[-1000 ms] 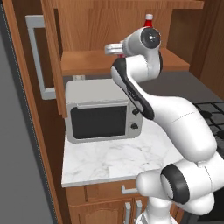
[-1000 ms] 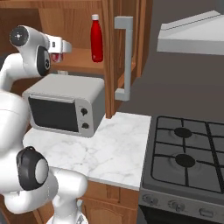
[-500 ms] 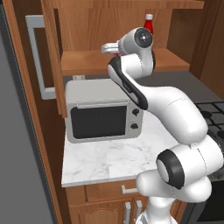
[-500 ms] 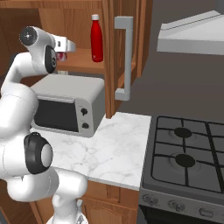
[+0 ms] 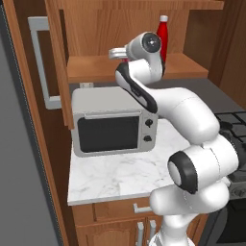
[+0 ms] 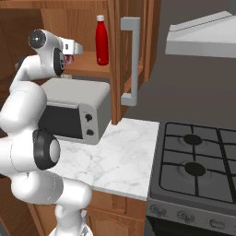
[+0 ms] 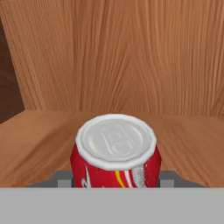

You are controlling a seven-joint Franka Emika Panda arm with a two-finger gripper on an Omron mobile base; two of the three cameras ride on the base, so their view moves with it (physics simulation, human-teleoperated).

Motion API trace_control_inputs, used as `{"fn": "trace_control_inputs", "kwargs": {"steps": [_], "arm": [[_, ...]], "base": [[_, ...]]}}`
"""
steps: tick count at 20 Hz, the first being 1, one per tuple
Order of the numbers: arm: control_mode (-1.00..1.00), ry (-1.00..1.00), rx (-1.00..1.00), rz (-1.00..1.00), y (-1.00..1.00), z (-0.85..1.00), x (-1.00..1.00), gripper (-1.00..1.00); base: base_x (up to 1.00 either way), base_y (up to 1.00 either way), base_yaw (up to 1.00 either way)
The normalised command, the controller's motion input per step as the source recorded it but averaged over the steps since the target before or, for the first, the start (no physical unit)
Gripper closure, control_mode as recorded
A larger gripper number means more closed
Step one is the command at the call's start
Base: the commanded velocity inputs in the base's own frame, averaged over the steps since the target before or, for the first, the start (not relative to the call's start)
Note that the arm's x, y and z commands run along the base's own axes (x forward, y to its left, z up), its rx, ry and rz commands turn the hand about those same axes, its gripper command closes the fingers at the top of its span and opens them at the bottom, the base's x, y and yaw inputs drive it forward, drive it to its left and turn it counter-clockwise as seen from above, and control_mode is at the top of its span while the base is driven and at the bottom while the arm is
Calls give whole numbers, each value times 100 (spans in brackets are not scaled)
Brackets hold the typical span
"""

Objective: Pick the water bottle, can from the counter and place them in the open cabinet.

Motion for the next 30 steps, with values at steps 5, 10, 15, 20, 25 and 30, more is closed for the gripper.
{"fn": "trace_control_inputs", "kwargs": {"steps": [5,10,15,20,25,30], "arm": [[-100,0,0,0,2,-4,30,100],[-100,0,0,0,0,-7,23,100],[-100,0,0,0,1,-11,20,100],[-100,0,0,0,0,-11,20,100],[-100,0,0,0,1,-14,18,100],[-100,0,0,0,6,-15,8,100]], "base": [[0,0,0],[0,0,0],[0,0,0],[0,0,0],[0,0,0],[0,0,0]]}}
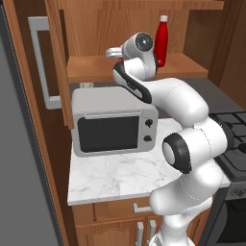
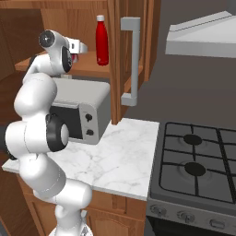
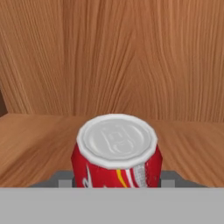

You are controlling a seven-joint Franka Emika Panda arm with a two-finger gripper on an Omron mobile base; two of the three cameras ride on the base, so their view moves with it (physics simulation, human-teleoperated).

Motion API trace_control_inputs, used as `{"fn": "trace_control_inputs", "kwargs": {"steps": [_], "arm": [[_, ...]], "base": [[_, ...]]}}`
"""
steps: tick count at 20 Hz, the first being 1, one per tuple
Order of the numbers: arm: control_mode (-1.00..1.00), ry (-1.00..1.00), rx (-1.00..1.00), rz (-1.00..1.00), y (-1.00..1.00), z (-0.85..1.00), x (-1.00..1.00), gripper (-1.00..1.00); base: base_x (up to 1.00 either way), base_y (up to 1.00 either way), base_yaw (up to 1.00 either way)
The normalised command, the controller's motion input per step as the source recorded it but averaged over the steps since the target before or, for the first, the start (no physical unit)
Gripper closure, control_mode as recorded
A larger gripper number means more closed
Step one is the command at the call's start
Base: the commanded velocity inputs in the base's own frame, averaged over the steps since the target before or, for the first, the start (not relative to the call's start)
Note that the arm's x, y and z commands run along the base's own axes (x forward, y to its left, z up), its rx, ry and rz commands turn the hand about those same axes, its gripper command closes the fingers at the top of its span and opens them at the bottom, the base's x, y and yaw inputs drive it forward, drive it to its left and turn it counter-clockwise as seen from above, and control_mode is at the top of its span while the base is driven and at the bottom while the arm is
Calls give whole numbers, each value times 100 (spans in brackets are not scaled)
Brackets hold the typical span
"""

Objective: Pick the water bottle, can from the counter and place them in the open cabinet.

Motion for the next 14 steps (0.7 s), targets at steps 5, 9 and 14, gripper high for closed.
{"fn": "trace_control_inputs", "kwargs": {"steps": [5,9,14], "arm": [[-100,0,0,0,3,-11,3,100],[-100,0,0,0,0,-9,0,-100],[-100,0,0,0,0,-7,0,-100]], "base": [[0,0,0],[0,0,0],[0,0,0]]}}
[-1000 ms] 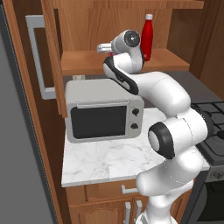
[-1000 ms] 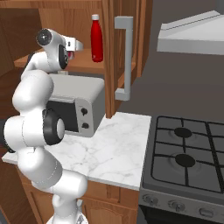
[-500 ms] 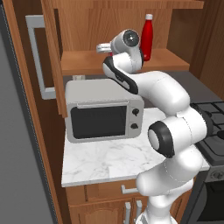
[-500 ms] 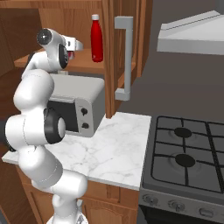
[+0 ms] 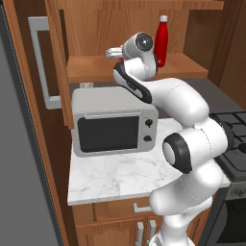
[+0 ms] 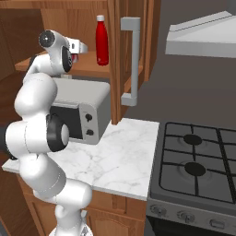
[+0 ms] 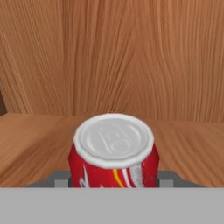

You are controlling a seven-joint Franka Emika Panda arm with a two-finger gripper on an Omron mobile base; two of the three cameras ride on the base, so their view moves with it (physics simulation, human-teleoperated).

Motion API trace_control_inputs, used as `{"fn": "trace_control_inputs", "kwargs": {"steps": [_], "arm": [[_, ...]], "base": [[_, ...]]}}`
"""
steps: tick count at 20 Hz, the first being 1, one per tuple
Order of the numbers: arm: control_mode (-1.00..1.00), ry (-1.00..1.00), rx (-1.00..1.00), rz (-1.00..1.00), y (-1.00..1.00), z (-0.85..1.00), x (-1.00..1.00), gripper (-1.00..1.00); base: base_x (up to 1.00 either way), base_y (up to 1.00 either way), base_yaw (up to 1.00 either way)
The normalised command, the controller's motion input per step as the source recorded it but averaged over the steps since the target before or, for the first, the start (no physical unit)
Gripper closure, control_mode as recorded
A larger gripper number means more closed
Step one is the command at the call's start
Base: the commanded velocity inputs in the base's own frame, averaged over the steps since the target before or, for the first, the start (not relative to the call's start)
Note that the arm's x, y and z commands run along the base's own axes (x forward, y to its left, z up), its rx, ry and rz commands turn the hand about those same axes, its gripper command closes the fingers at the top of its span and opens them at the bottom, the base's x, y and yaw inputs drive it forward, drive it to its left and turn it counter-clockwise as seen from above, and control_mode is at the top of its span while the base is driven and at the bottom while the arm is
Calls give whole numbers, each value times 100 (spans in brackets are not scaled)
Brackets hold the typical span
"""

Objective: Pick the water bottle, can from the counter and place them in the open cabinet.

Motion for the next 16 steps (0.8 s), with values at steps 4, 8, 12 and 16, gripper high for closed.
{"fn": "trace_control_inputs", "kwargs": {"steps": [4,8,12,16], "arm": [[-100,0,0,0,0,0,0,-100],[-100,0,0,0,0,0,0,-100],[-100,0,0,0,0,1,-3,-100],[-100,0,0,0,0,6,-40,-100]], "base": [[0,0,0],[0,0,0],[0,0,0],[0,0,0]]}}
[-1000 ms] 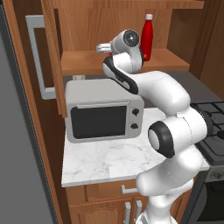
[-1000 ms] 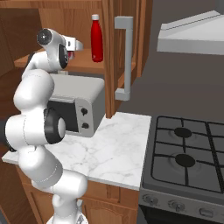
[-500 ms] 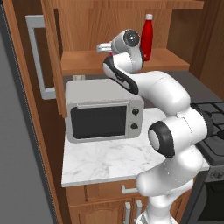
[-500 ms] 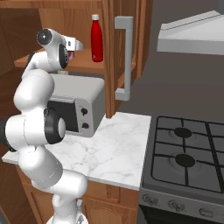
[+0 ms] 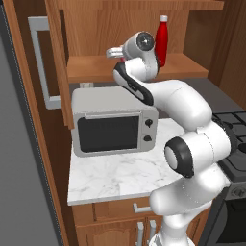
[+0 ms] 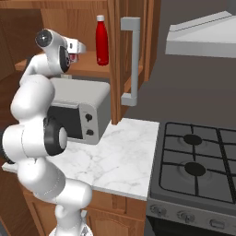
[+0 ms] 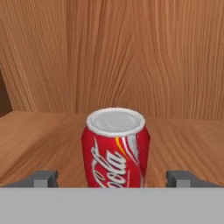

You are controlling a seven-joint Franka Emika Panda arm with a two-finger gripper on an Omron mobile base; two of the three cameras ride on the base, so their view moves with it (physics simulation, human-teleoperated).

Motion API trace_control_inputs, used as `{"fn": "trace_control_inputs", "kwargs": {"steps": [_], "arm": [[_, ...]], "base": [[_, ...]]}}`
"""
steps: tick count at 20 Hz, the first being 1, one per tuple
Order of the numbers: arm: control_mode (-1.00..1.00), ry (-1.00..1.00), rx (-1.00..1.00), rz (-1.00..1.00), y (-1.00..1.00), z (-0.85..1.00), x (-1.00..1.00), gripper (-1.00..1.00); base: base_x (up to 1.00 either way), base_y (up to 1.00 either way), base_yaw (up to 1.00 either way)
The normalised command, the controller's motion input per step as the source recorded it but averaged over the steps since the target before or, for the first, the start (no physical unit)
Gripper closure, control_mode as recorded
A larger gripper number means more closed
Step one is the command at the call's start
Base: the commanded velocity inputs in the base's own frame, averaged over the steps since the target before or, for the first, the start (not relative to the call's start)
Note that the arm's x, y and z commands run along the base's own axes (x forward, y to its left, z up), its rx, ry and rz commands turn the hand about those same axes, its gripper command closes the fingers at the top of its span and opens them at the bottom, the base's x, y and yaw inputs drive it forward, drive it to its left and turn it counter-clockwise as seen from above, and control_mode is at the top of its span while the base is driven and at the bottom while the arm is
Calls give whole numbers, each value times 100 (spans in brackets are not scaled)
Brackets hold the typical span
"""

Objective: Pick the water bottle, can from the counter and place them in the open cabinet.

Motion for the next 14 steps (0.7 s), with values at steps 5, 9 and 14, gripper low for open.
{"fn": "trace_control_inputs", "kwargs": {"steps": [5,9,14], "arm": [[-100,0,0,0,-2,4,-67,-100],[-100,0,0,0,-4,3,-70,-100],[-100,0,0,0,-8,6,-81,-100]], "base": [[0,0,0],[0,0,0],[0,0,0]]}}
